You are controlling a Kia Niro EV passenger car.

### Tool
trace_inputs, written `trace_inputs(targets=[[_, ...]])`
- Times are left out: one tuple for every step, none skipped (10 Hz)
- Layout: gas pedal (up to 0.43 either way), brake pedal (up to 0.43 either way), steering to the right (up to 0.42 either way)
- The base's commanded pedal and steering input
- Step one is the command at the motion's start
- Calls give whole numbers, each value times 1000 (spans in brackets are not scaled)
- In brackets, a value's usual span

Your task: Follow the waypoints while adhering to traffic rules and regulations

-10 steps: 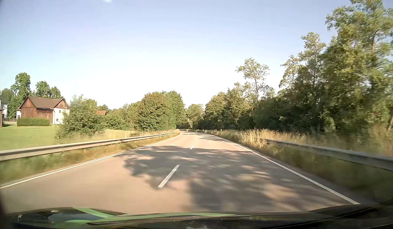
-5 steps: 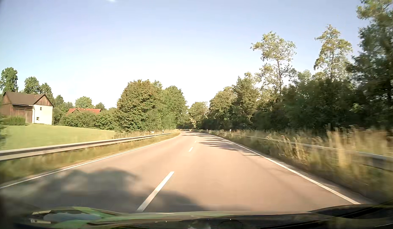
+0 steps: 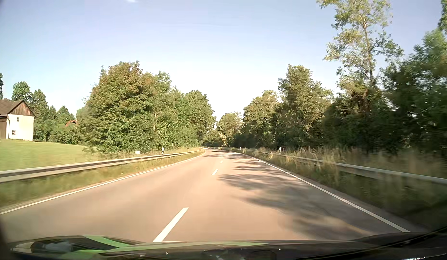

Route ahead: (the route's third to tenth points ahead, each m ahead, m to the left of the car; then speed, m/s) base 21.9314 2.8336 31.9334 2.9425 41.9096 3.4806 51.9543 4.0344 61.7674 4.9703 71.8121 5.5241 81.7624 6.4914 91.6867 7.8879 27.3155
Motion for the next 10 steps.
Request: trace_inputs(targets=[[248, 0, -9], [240, 0, -9], [228, 0, -9], [228, 0, -9], [240, 0, -9], [248, 0, -9], [260, 0, -9], [260, 0, -9], [268, 0, -9], [268, 0, -9]])
